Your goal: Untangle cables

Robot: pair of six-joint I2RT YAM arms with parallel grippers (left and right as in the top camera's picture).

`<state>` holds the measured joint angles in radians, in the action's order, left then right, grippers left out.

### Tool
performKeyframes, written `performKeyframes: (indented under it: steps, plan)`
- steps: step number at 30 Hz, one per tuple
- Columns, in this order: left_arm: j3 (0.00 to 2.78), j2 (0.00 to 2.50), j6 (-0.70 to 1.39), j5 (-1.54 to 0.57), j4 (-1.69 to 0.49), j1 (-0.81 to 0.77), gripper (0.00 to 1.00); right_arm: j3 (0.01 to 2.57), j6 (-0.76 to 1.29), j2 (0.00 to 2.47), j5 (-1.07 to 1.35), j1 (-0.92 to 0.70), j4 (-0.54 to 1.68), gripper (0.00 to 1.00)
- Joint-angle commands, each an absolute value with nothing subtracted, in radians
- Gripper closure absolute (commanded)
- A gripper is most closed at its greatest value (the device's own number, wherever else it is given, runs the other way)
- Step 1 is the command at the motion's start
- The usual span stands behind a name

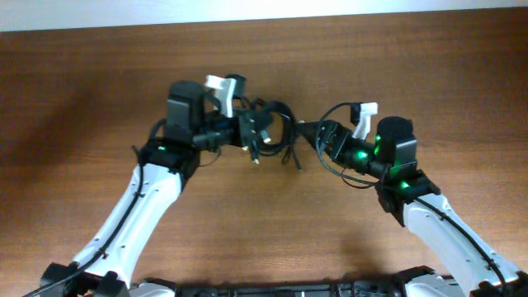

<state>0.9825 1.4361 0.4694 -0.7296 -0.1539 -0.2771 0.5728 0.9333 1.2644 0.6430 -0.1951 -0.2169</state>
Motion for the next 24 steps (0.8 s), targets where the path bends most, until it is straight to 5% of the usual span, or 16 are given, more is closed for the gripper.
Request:
performKeyframes:
  steps: [1, 4, 7, 13, 18, 19, 22, 24]
  plan:
    - [0.978, 1.436, 0.530, -0.737, -0.177, -0.246, 1.00, 0.595, 0.826, 1.248, 0.683, -0.147, -0.162, 0.01]
    - [0.978, 1.436, 0.421, -0.820, -0.173, -0.246, 1.00, 0.595, 0.611, 1.248, 0.730, -0.138, -0.157, 0.01]
    - [0.978, 1.436, 0.054, -1.174, -0.184, -0.246, 0.99, 0.595, 0.301, 1.248, 0.830, -0.137, -0.157, 0.01]
    - [0.977, 1.446, -0.149, -1.280, -0.285, -0.246, 1.00, 0.595, 0.233, 1.248, 0.993, -0.137, -0.259, 0.01]
    - [0.977, 1.472, -0.149, -1.290, -0.292, -0.273, 1.00, 0.595, 0.232, 1.248, 1.118, -0.137, -0.277, 0.13]
    - [0.977, 1.477, -0.149, -1.283, -0.292, -0.279, 1.00, 0.595, 0.232, 1.248, 1.148, -0.137, -0.278, 0.20]
    - [0.977, 1.490, -0.148, -1.274, -0.289, -0.284, 1.00, 0.595, 0.233, 1.248, 1.160, -0.137, -0.277, 0.62]
    - [0.977, 1.499, -0.147, -1.240, -0.290, -0.284, 1.00, 0.595, 0.233, 1.248, 1.159, -0.137, -0.278, 0.82]
